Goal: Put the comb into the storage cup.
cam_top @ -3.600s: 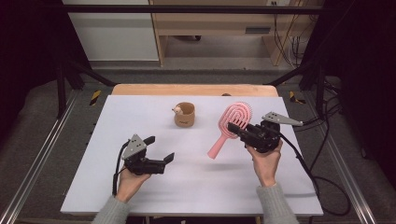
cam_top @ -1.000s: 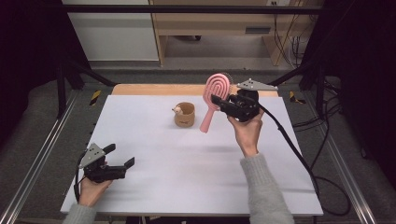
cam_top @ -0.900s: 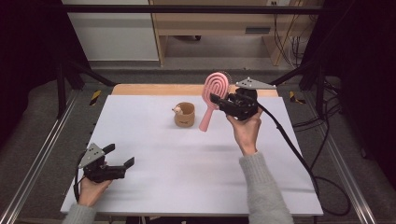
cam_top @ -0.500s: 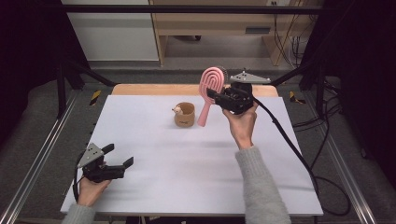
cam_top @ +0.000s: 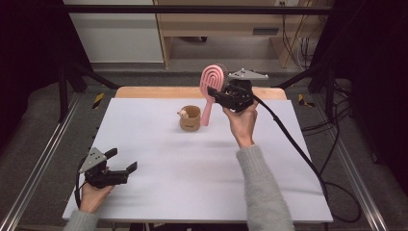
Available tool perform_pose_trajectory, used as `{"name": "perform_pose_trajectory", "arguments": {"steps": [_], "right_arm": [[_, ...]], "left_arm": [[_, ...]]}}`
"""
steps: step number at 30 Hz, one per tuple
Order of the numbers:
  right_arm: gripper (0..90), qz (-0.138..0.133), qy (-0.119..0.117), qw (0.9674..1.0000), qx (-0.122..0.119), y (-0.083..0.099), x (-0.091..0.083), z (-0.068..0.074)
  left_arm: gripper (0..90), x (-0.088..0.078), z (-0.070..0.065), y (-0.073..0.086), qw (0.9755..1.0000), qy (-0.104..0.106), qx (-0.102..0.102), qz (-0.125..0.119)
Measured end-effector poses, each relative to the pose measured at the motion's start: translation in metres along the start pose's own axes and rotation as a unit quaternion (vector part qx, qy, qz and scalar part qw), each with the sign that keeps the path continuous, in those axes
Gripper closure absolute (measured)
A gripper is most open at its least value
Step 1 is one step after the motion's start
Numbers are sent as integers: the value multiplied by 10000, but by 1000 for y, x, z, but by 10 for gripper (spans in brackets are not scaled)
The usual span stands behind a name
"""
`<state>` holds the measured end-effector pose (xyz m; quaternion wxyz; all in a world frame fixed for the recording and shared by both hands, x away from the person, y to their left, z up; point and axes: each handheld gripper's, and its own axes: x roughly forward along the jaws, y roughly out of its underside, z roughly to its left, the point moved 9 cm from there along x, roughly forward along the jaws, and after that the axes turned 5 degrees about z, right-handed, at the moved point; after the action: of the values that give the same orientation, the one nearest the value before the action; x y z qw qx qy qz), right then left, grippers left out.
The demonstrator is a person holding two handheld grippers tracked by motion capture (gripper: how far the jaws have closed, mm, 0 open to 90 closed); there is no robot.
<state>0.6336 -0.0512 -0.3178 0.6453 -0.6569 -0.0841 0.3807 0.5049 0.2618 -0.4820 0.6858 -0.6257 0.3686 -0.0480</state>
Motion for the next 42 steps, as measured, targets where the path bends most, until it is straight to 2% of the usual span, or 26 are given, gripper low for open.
{"name": "perform_pose_trajectory", "arguments": {"steps": [18, 42], "right_arm": [[641, -19, 175, 9998, -110, -12, 20, -1], [641, -32, 231, 9997, -107, -22, 46, 0]], "left_arm": [[20, 0, 0, 1, 10000, 0, 6, 13], [20, 2, 1, 2, 10000, 10, 10, 72]]}}
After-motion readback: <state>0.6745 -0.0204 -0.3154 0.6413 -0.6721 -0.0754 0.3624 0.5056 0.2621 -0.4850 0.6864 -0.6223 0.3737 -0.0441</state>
